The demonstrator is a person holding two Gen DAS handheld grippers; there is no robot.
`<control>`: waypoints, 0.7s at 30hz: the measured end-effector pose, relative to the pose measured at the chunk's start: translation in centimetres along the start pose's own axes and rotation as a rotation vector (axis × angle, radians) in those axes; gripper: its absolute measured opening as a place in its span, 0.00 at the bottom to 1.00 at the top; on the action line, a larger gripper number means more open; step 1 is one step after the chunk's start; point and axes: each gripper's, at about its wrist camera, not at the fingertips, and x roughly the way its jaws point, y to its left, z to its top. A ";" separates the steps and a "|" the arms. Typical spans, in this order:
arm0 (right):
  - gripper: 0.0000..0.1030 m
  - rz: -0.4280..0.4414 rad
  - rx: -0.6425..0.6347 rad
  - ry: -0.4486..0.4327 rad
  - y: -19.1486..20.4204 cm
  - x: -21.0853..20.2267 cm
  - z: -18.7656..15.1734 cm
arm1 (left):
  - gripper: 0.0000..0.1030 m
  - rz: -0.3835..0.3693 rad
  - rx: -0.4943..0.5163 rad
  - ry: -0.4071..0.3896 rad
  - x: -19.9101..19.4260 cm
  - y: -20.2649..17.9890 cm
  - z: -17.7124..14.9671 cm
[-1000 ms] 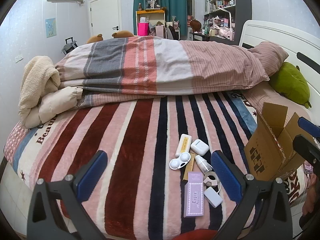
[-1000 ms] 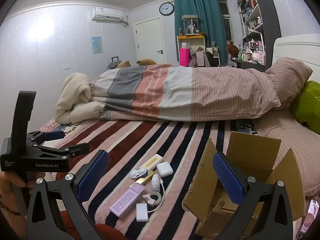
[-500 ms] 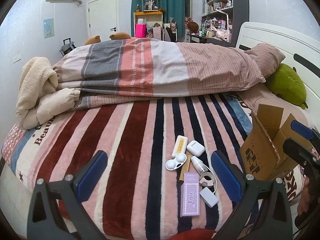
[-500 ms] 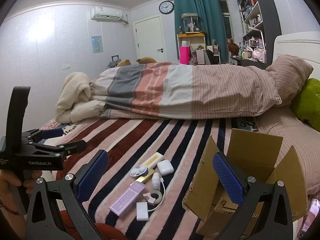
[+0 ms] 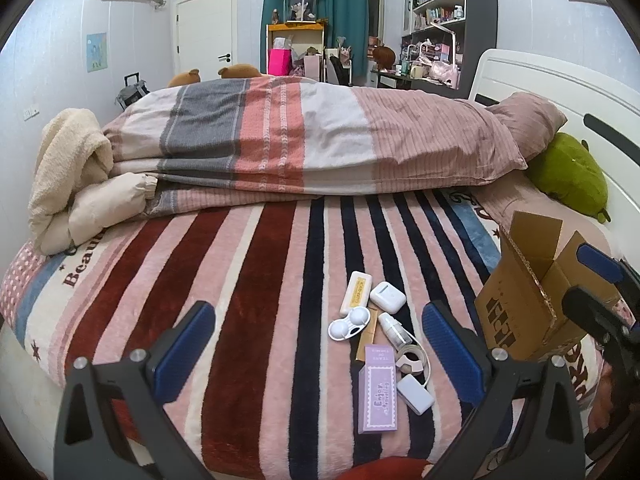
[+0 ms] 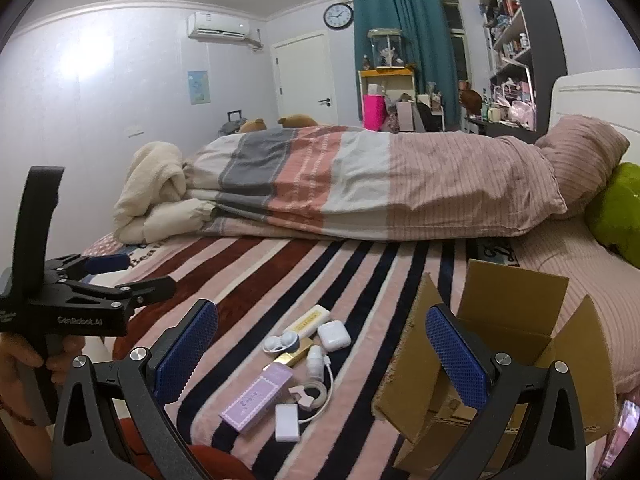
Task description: Organize rigid objects
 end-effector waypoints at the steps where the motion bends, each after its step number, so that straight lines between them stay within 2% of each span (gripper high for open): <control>1: 1.00 0.006 -0.014 -0.009 0.3 -0.1 0.0 | 1.00 -0.007 -0.005 -0.001 0.0 0.2 0.0; 6: 0.99 0.026 -0.163 -0.056 3.2 0.3 -0.9 | 1.00 -0.029 -0.042 -0.006 0.4 2.6 -0.4; 8: 0.86 0.081 -0.176 -0.064 4.2 0.9 -1.5 | 1.00 -0.041 -0.058 -0.006 0.8 3.8 -0.8; 9: 0.77 0.118 -0.163 -0.106 4.9 1.1 -1.6 | 1.00 -0.048 -0.066 -0.003 1.0 4.3 -1.0; 11: 0.72 0.203 -0.127 -0.090 6.1 2.2 -2.2 | 1.00 -0.056 -0.083 0.004 1.4 5.6 -1.6; 13: 0.66 0.265 -0.101 -0.029 7.2 4.2 -3.1 | 1.00 -0.042 -0.097 0.018 2.0 6.7 -2.1; 16: 0.55 0.278 -0.058 0.124 8.6 7.4 -5.5 | 1.00 -0.020 -0.115 0.039 2.9 8.3 -3.1; 19: 0.55 0.259 -0.027 0.295 8.7 9.9 -8.6 | 1.00 0.014 -0.123 0.048 3.7 9.7 -3.9; 21: 0.55 0.231 -0.021 0.371 8.6 11.2 -10.0 | 1.00 0.040 -0.124 0.041 4.0 10.4 -4.5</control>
